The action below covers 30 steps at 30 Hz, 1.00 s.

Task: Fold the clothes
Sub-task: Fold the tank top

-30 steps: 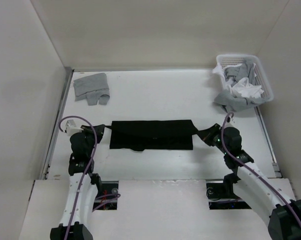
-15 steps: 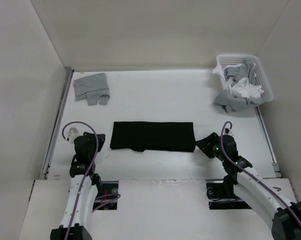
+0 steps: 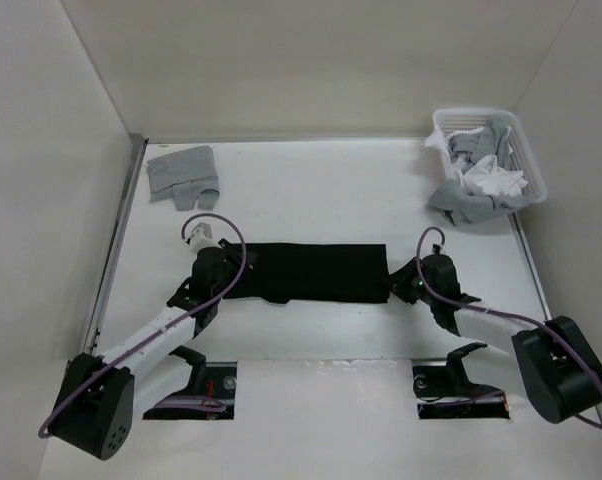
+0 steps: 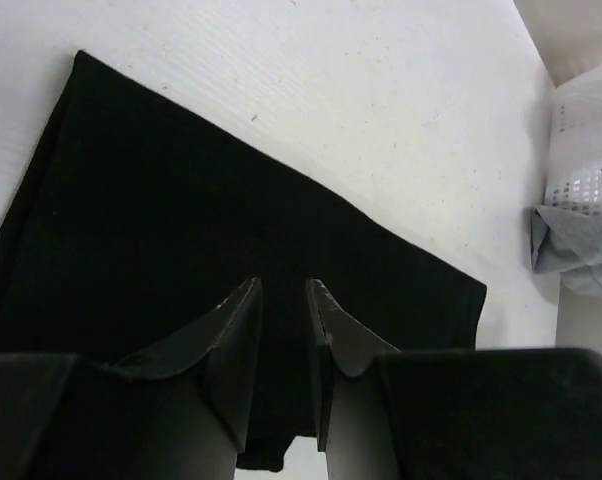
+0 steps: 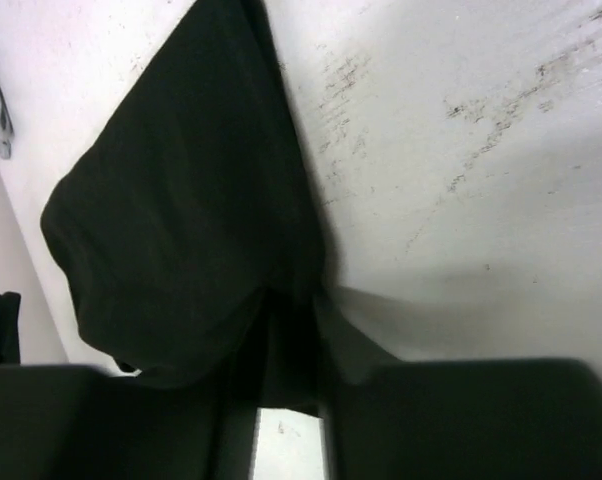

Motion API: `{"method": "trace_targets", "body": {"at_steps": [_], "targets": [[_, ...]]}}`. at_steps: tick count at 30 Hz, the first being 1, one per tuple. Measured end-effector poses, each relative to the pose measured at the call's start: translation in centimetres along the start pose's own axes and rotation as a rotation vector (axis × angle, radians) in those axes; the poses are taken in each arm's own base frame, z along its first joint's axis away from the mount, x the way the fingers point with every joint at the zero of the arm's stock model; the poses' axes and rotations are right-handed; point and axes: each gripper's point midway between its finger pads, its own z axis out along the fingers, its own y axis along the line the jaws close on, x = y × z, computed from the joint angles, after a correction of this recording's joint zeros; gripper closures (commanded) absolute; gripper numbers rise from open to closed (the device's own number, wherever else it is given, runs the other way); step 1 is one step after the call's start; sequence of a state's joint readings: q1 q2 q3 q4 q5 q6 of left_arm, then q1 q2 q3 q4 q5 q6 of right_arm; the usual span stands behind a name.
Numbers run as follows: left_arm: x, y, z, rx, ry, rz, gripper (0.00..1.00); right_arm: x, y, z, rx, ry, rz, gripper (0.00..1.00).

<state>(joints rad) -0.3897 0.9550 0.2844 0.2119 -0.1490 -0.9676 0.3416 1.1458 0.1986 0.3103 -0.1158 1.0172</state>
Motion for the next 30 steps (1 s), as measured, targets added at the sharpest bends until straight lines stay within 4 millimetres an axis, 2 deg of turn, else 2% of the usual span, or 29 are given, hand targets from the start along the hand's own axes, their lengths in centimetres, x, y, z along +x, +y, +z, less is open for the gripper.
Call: {"method": "trace_targets", "body": {"at_steps": [4, 8, 11, 15, 19, 21, 24, 27, 30], "targets": [[-0.6, -1.1, 0.4, 0.023, -0.03, 0.004, 0.77, -0.3, 0.5, 0.2, -0.021, -0.009, 0.024, 0.95], [-0.9, -2.8, 0.6, 0.069, -0.047, 0.01, 0.77, -1.7, 1.1, -0.1, -0.069, -0.064, 0.061, 0.99], [-0.1, -3.4, 0.9, 0.087, -0.031, 0.022, 0.77, -4.2, 1.7, -1.6, -0.118, -0.156, 0.081, 1.0], [2.4, -4.1, 1.5, 0.098, 0.025, 0.056, 0.76, -7.5, 3.6, -4.5, -0.18, -0.285, 0.034, 0.99], [4.5, -4.9, 2.0, 0.113, 0.07, 0.081, 0.74, -9.7, 6.3, -7.2, -0.199, -0.351, -0.066, 0.99], [4.7, -5.3, 2.1, 0.124, 0.075, 0.083, 0.74, -10.1, 8.1, -8.1, -0.21, -0.36, -0.12, 0.99], [4.2, -6.0, 2.1, 0.143, 0.059, 0.073, 0.73, -8.4, 11.2, -8.1, -0.234, -0.298, -0.224, 0.98], [3.0, -6.7, 1.8, 0.165, 0.026, 0.056, 0.73, -4.7, 14.2, -7.0, -0.238, -0.184, -0.359, 0.98], [0.8, -7.5, 1.2, 0.194, -0.029, 0.028, 0.72, -0.8, 16.6, -5.3, -0.217, -0.081, -0.493, 0.97]]}}
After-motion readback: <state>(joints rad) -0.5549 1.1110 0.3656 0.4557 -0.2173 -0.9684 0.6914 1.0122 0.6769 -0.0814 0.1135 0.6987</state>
